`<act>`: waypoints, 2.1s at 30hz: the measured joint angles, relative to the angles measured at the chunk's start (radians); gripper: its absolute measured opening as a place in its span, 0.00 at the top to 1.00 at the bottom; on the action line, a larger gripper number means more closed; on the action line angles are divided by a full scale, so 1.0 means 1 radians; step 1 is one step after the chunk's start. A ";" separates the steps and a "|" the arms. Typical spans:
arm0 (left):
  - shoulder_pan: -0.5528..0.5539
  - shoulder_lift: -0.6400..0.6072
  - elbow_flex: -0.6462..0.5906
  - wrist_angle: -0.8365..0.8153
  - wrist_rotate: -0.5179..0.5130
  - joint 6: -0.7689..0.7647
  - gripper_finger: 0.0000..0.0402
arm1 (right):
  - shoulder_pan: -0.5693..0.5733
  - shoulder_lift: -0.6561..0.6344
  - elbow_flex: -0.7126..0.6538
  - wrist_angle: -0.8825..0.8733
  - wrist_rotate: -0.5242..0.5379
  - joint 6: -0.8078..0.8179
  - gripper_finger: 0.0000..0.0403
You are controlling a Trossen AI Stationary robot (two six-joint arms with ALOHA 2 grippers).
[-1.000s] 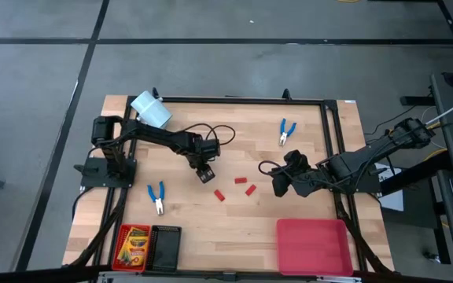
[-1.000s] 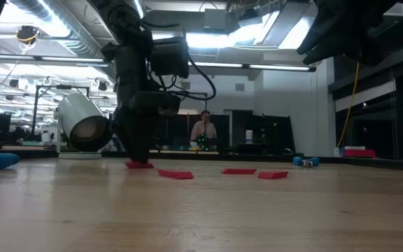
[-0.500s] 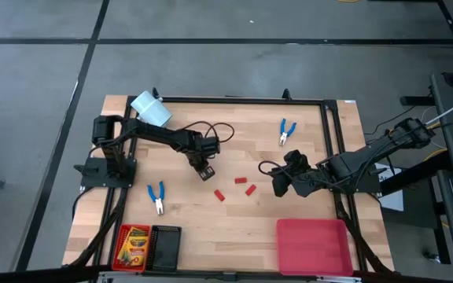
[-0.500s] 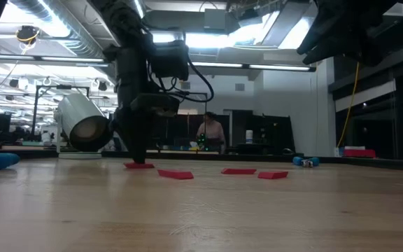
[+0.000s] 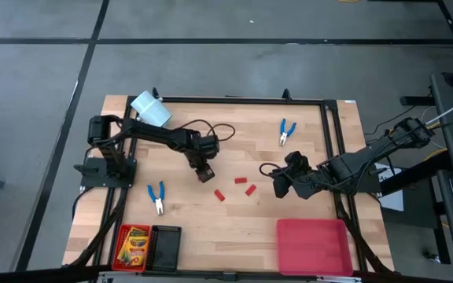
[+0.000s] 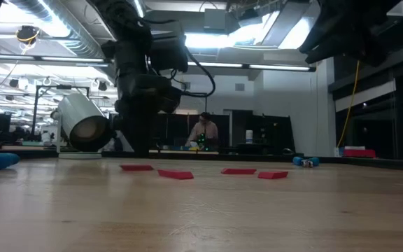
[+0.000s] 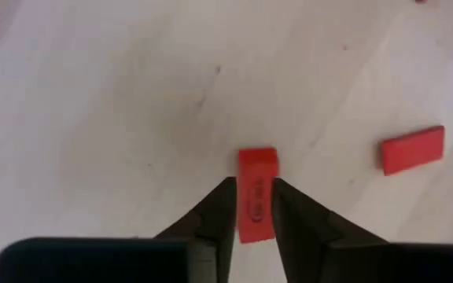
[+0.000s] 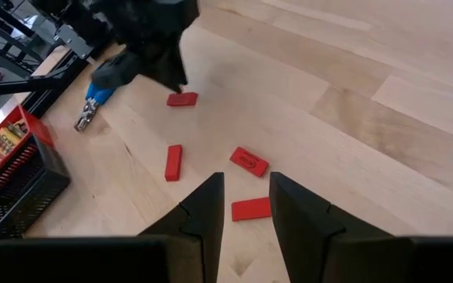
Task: Pick & Place School Supplies
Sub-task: Put the red eraser into the black basket
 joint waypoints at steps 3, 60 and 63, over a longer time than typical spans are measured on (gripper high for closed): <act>-0.009 0.000 0.000 0.000 0.029 0.000 0.78 | 0.000 0.000 0.000 -0.009 0.004 0.009 0.73; -0.260 -0.463 0.004 -0.378 0.278 0.026 0.96 | 0.013 0.000 0.000 -0.022 0.043 0.049 0.73; -0.444 -0.535 -0.036 -0.373 0.227 -0.139 0.96 | 0.013 0.000 0.000 -0.022 0.069 0.050 0.73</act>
